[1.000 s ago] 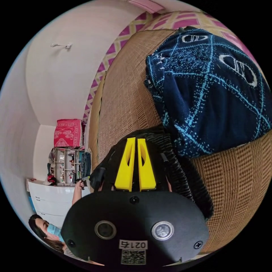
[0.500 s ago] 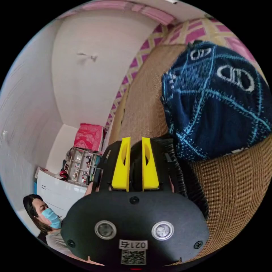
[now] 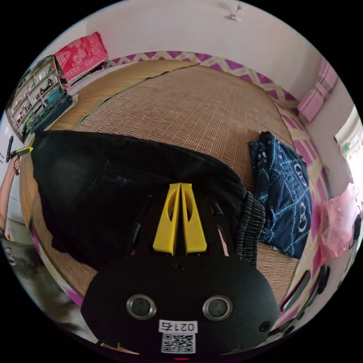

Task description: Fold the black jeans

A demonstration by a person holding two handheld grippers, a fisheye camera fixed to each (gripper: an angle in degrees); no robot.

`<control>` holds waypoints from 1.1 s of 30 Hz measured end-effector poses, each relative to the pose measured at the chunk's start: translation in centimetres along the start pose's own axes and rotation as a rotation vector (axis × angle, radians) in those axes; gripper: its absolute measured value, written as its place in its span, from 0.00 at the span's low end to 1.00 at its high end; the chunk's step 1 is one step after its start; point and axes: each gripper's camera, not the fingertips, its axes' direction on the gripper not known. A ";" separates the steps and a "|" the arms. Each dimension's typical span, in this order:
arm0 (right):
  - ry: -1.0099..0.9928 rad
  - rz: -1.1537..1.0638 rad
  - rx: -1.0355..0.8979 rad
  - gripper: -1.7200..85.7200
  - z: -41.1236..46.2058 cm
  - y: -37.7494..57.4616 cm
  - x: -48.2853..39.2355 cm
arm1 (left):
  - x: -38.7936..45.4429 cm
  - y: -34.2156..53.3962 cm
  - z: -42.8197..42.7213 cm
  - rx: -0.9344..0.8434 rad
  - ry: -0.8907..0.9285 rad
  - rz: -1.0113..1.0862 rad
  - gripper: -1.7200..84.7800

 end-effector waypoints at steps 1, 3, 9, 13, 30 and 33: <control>-0.003 0.055 0.010 0.01 -1.3 0.2 0.2 | -2.1 2.3 -1.2 0.039 0.069 -0.093 0.03; -0.035 0.102 0.147 0.01 -4.9 1.9 0.2 | -5.7 6.2 -2.4 0.106 0.222 -0.252 0.05; -0.248 0.174 0.319 0.01 -11.7 9.0 -1.0 | -12.9 14.5 -0.8 0.208 0.637 -0.618 0.15; -0.418 0.246 0.360 0.01 -13.7 14.6 -0.6 | -13.0 14.2 -1.0 0.192 0.639 -0.702 0.19; -0.568 0.434 0.395 0.01 -16.5 30.7 5.6 | -13.7 14.5 -7.6 0.416 0.706 -0.849 0.02; -0.553 0.444 0.353 0.01 -15.6 32.1 7.2 | -10.3 12.0 -13.2 0.471 0.668 -0.768 0.01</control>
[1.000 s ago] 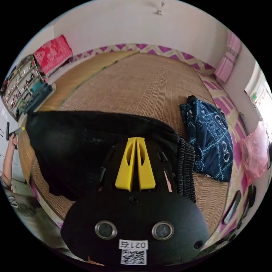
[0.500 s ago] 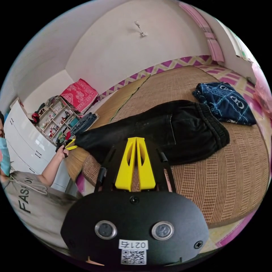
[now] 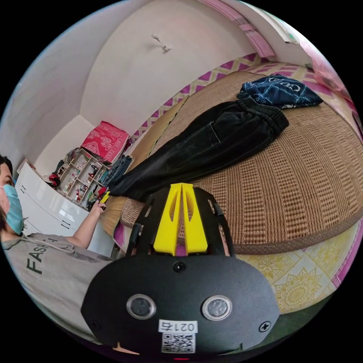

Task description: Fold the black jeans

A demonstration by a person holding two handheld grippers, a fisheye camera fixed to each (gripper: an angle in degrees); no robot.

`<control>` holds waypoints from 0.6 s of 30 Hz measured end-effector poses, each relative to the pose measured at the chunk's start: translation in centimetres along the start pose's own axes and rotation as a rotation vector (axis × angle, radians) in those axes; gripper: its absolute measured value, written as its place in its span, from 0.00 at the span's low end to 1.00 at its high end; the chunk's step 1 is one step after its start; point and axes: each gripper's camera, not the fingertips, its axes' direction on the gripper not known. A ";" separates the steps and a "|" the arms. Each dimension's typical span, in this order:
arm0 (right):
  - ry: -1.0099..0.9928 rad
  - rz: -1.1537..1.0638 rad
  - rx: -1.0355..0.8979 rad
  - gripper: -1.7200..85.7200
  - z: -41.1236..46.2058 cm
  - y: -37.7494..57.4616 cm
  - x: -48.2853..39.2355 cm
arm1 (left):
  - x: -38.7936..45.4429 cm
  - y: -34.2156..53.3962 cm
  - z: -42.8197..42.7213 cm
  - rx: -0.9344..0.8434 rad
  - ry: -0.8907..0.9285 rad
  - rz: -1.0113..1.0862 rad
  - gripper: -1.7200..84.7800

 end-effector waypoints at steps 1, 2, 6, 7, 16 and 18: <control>-0.001 0.002 -0.005 0.01 -0.3 0.2 0.8 | 4.0 0.1 -0.5 0.015 0.013 0.062 0.01; -0.004 0.001 -0.005 0.01 -0.6 0.5 1.6 | 6.3 0.2 -0.7 0.019 0.014 0.098 0.01; -0.049 -0.026 -0.007 0.01 -1.6 0.8 3.3 | 27.3 3.7 0.0 0.028 -0.038 0.468 0.01; -0.077 -0.042 0.000 0.01 -2.2 0.6 3.8 | 33.9 6.2 1.2 0.020 -0.071 0.594 0.01; -0.218 -0.004 0.040 0.01 -6.2 -0.5 8.7 | 61.6 40.9 26.9 -0.360 -0.297 1.399 0.01; -0.238 0.005 0.054 0.01 -7.0 -0.7 9.6 | 59.8 46.4 33.8 -0.507 -0.408 1.447 0.01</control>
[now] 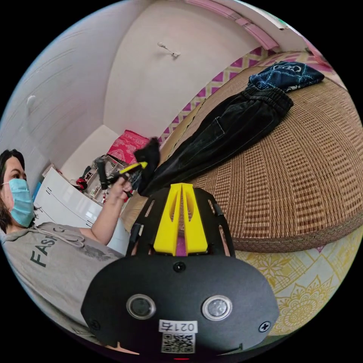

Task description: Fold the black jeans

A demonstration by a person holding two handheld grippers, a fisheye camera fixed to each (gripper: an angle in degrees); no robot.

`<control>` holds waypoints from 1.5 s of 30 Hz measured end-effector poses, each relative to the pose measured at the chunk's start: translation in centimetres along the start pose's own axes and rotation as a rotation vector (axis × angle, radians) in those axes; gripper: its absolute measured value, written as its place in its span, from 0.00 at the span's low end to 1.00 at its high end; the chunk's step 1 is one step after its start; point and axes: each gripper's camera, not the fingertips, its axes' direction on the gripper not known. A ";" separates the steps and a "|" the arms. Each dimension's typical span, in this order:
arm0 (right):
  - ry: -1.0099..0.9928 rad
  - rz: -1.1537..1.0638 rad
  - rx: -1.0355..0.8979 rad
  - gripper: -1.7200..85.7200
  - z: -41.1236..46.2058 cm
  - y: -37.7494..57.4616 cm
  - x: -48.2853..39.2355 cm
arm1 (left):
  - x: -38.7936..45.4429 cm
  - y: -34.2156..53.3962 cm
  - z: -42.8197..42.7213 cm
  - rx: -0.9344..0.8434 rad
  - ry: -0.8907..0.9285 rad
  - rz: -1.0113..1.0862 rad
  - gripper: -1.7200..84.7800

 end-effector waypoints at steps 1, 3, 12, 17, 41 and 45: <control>-0.008 -0.003 0.002 0.01 -0.5 -0.2 0.2 | 1.9 -0.5 3.8 -0.085 0.017 0.005 0.01; -0.017 -0.015 0.000 0.01 -1.2 -0.6 0.4 | 2.4 -1.0 5.0 -0.066 0.034 -0.059 0.01; -0.015 -0.018 0.001 0.03 -3.9 -3.1 1.0 | 6.5 -6.7 5.6 -0.008 -0.060 0.076 0.08; 0.038 0.194 0.194 0.15 -8.6 -7.4 3.8 | 4.0 -8.3 3.0 0.115 0.249 0.136 0.13; 0.331 -0.285 0.250 0.06 5.7 -30.9 -32.1 | -16.5 12.8 -2.2 0.245 0.522 -0.261 0.01; 0.411 -0.683 0.078 0.06 21.2 -28.4 -49.0 | -19.9 17.8 -2.7 0.282 0.533 -0.310 0.01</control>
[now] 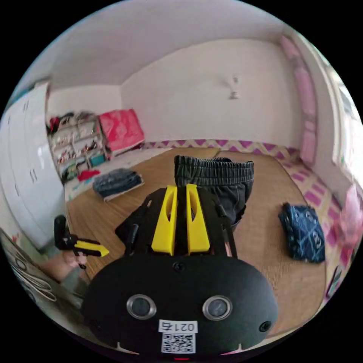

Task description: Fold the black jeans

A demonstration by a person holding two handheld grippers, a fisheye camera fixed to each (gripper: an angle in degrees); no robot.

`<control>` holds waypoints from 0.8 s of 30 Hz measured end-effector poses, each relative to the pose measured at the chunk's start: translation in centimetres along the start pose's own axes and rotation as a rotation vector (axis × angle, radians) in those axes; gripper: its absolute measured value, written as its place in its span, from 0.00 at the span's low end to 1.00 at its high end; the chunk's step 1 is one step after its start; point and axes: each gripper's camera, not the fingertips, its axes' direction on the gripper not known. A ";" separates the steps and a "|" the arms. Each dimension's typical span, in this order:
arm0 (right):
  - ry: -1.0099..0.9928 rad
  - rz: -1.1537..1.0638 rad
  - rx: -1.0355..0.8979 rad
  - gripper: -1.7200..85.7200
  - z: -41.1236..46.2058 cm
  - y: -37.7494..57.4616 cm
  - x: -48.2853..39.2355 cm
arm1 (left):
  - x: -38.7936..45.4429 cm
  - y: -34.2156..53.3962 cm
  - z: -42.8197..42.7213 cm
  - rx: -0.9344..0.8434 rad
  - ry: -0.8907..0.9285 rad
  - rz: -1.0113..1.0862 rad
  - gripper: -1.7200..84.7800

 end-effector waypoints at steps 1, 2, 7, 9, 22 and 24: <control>-0.013 -0.106 -0.041 0.06 3.6 -1.3 -5.9 | -1.0 1.1 -0.9 0.014 0.017 -0.012 0.01; -0.034 -0.188 -0.097 0.06 7.6 -1.7 -11.2 | -1.6 1.6 -1.4 0.020 0.018 -0.027 0.01; -0.065 -0.405 -0.437 0.05 25.3 4.2 -25.2 | -7.3 7.4 -4.6 0.041 0.018 -0.183 0.01; -0.092 -0.379 -0.438 0.05 26.9 5.5 -26.6 | -8.8 9.3 -5.7 0.050 0.005 -0.221 0.01; 0.004 -0.443 -0.260 0.04 29.8 5.4 -33.7 | -11.2 14.3 -5.8 0.062 -0.022 -0.194 0.01; -0.051 -0.440 -0.342 0.05 32.4 6.2 -32.7 | -11.5 14.7 -5.2 0.078 -0.002 -0.202 0.01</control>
